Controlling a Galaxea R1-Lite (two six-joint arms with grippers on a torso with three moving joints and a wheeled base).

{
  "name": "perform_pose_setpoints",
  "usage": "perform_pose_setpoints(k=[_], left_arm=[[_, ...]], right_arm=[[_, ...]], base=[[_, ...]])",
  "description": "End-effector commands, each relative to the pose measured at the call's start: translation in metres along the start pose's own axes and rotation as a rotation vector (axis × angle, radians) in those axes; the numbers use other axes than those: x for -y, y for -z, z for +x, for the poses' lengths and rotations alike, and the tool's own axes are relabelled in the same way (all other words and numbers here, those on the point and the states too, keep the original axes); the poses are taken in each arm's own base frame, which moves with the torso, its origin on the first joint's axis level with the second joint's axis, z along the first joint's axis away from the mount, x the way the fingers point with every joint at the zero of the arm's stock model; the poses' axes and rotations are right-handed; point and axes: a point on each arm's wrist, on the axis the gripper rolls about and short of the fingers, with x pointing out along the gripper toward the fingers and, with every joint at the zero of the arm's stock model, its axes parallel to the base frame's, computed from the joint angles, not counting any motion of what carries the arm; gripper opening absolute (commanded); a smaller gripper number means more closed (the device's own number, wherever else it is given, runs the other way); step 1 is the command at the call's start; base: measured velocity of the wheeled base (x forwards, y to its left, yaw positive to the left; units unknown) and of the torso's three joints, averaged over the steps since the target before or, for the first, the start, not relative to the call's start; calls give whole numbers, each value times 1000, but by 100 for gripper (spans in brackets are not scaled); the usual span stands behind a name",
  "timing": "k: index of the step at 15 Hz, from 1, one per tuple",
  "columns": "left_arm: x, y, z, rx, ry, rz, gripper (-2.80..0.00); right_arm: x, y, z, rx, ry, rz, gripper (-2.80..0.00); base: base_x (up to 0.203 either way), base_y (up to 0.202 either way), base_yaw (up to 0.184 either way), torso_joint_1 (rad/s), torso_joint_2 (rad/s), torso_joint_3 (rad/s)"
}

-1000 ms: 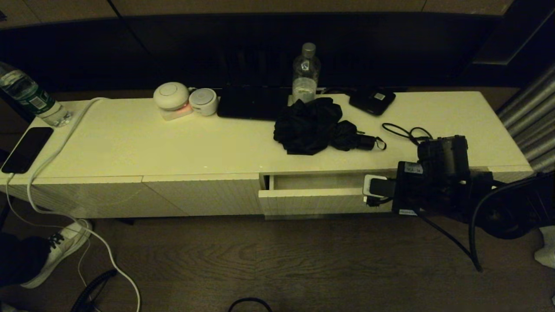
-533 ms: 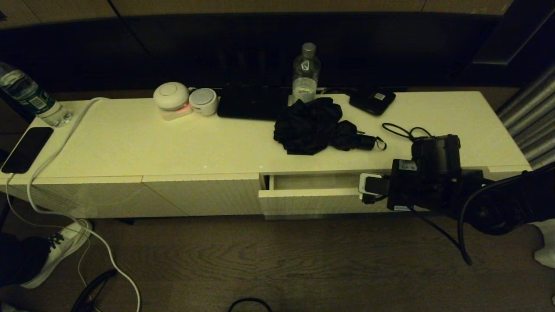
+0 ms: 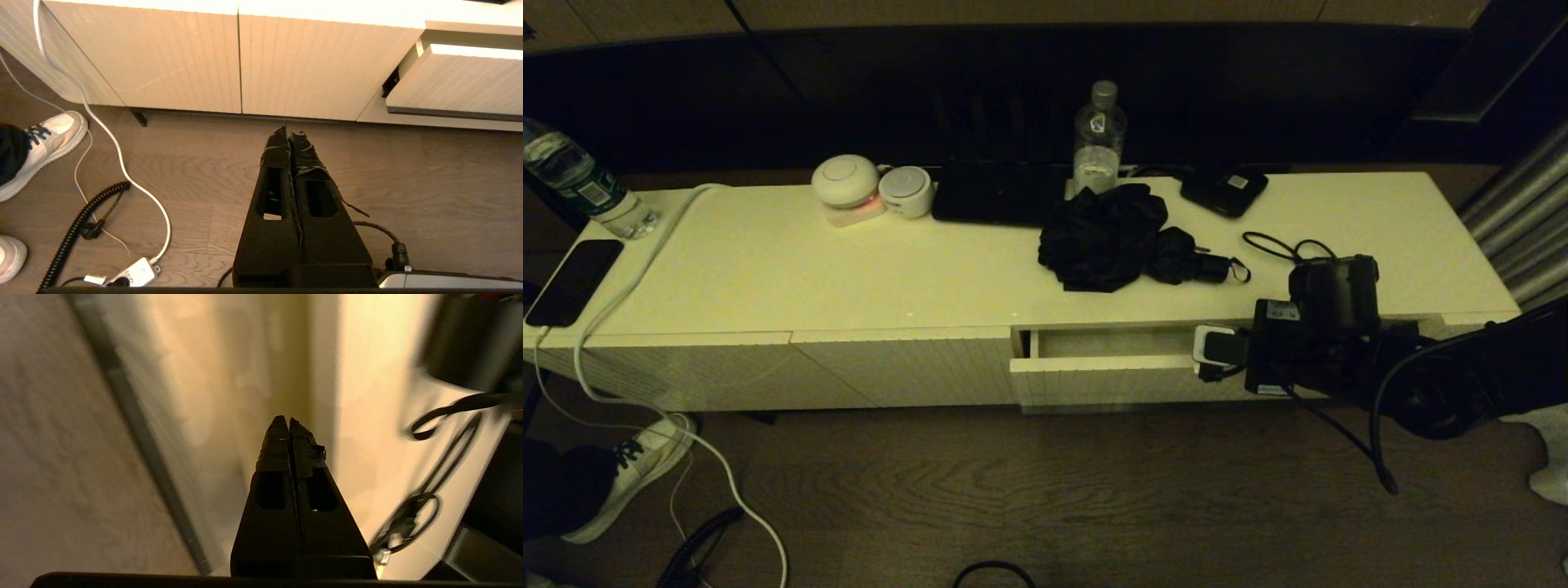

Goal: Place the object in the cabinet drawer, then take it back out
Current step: Open the drawer

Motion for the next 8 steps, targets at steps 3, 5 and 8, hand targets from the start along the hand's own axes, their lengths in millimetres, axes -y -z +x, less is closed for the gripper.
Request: perform_pose_setpoints(k=[3,5,8], left_arm=[[0,0,0,2,-1,-1,-280],[0,0,0,2,-1,-1,-280],[0,0,0,2,-1,-1,-280]], right_arm=[[-4,4,1,-10,-14,-25,-280],[-14,7,-1,-18,-44,-31,-280],[-23,9,-1,-22,-75,-34,-280]], base=[[0,0,0,0,0,0],[0,0,0,0,0,0],[0,0,0,0,0,0]])
